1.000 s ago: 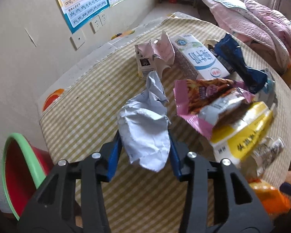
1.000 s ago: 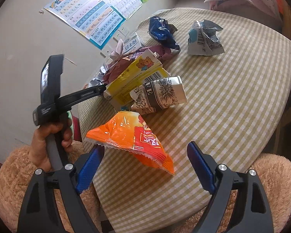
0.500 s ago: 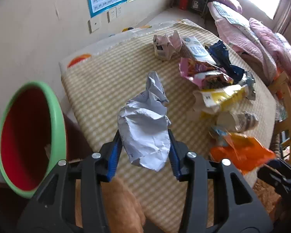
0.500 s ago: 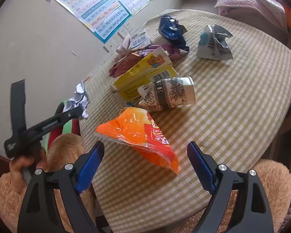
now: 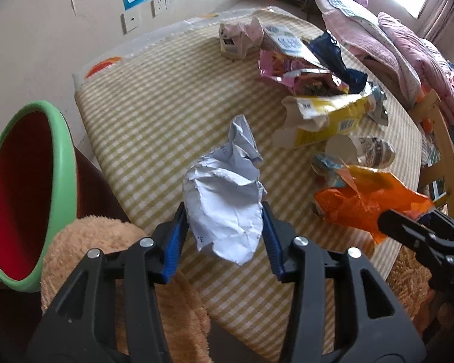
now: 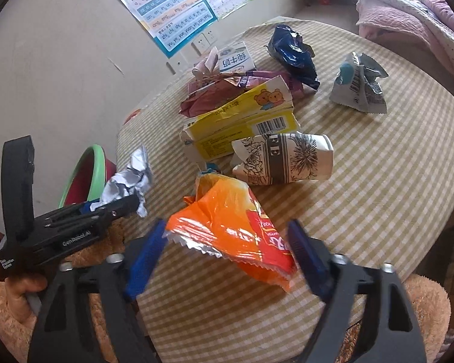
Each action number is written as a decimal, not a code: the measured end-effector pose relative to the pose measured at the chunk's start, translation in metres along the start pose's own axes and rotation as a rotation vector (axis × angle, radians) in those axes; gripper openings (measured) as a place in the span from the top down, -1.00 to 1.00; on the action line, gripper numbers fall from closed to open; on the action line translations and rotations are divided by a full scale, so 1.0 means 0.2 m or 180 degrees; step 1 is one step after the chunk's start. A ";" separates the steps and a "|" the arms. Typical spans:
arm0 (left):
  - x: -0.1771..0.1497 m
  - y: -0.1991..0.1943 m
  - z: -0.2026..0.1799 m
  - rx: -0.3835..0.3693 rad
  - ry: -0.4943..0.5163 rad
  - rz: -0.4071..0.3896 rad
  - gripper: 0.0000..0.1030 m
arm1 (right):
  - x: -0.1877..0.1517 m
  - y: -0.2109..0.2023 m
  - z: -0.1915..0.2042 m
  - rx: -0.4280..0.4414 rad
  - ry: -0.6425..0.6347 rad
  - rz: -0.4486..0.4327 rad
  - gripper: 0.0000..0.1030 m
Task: Collect trash
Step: 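Grasp and lift the orange plastic bag with right tool while left tool holds paper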
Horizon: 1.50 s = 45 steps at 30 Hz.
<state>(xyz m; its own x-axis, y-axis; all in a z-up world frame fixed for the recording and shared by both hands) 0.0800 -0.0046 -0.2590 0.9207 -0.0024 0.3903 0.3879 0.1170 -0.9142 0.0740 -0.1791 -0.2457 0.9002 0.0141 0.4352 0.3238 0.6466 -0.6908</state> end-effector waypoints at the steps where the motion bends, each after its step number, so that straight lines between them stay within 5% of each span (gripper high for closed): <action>1: -0.01 0.01 0.00 0.0002 0.0007 0.0021 0.13 | -0.01 0.00 0.01 0.0003 -0.0020 0.0015 -0.10; 22: 0.01 0.03 -0.01 0.0027 -0.0021 -0.0001 -0.12 | -0.04 -0.01 0.03 0.0171 -0.0012 -0.0010 0.21; 25: 0.01 0.04 -0.03 0.0054 0.0030 0.0010 -0.14 | -0.05 0.00 0.05 0.0184 -0.0044 0.0003 0.13; 27: 0.00 0.05 -0.03 0.0062 0.0047 0.0012 -0.15 | -0.04 -0.01 0.06 0.0132 -0.0102 -0.0021 -0.22; 30: 0.00 0.05 -0.03 0.0055 0.0042 0.0005 -0.16 | -0.01 -0.02 0.11 0.0037 -0.0270 -0.0061 -0.47; 34: 0.00 0.06 -0.04 0.0083 0.0091 -0.0005 -0.16 | -0.02 0.06 0.15 -0.0243 -0.0540 0.0129 -0.58; 35: 0.00 0.06 -0.04 0.0084 0.0087 -0.0007 -0.16 | -0.03 0.09 0.14 -0.0263 -0.0541 0.0198 -0.50; 39: 0.00 0.03 -0.03 0.0013 0.0028 -0.0057 0.07 | -0.04 0.08 0.13 -0.0129 -0.0413 0.0184 0.58; 45: 0.05 -0.06 0.01 -0.0023 -0.0090 -0.0215 0.11 | 0.02 -0.09 0.16 -0.0078 -0.0309 -0.0187 0.59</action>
<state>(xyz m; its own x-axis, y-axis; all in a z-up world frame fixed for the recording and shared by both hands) 0.0842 -0.0036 -0.2430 0.8908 0.0179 0.4540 0.4496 0.1103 -0.8864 0.0636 -0.1660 -0.2133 0.8475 0.0513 0.5283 0.3831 0.6297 -0.6758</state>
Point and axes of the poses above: each gripper's, at about its wrist camera, not at the fingertips, and y roughly the way its jaws point, z to its left, x to its top, the point moved 8 cm from there along y, roughly the way its jaws point, and after that the axes turned 13 degrees about x, right-handed, at the moved point
